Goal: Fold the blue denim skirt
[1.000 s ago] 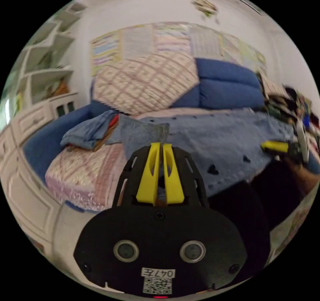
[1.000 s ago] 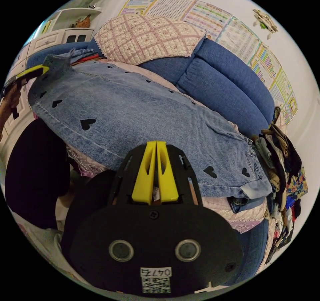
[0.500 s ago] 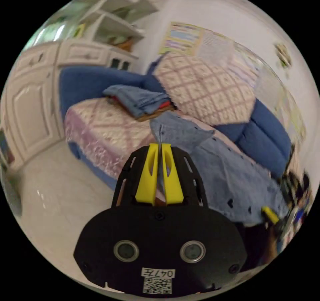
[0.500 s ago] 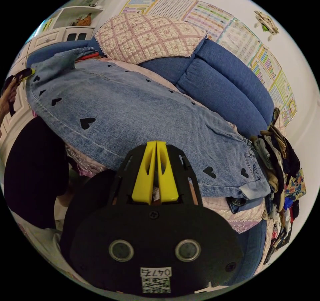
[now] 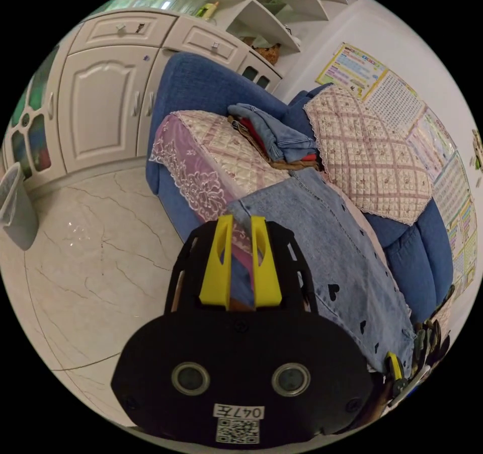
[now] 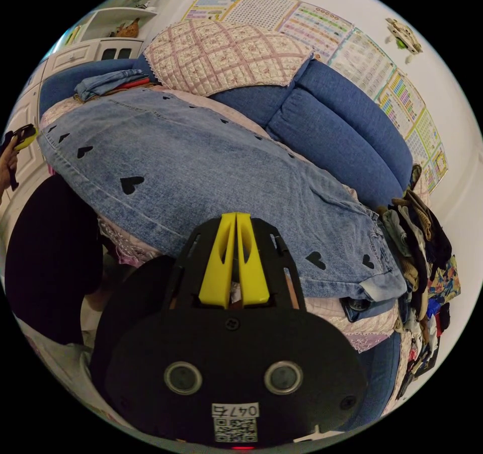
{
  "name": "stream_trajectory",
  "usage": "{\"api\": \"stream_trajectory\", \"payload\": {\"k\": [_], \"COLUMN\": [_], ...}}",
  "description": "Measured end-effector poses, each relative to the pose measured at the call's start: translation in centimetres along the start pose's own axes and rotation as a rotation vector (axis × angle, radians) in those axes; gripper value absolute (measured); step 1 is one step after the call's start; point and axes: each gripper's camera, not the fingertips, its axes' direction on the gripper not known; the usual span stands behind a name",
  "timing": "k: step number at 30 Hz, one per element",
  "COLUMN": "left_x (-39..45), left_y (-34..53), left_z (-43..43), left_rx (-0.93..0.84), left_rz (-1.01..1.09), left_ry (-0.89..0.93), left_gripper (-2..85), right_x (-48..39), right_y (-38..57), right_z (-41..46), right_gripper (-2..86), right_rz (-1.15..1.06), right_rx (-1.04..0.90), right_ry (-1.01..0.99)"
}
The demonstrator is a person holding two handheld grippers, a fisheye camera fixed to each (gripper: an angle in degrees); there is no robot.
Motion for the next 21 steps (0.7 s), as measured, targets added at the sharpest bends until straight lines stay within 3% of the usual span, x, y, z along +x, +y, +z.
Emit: {"api": "stream_trajectory", "payload": {"k": [5, 12, 14, 21], "left_x": [6.0, 23.8, 26.6, 26.5], "left_y": [2.9, 6.8, 8.4, 11.0], "left_z": [0.7, 4.6, 6.2, 10.9], "left_rx": [0.015, -0.131, -0.175, -0.307], "left_rz": [0.073, 0.511, 0.555, 0.535], "left_ry": [0.048, 0.293, 0.304, 0.25], "left_gripper": [5.3, 1.4, 0.3, -0.9], "right_x": [1.0, 2.1, 2.3, 3.3], "right_y": [-0.5, -1.2, -1.4, -2.1], "right_z": [-0.3, -0.5, -0.6, -0.5], "right_gripper": [-0.6, -0.6, -0.6, -0.6], "right_rz": [0.005, 0.003, 0.001, 0.008], "right_rx": [0.001, 0.003, 0.004, 0.009], "right_ry": [-0.007, -0.008, -0.005, -0.019]}}
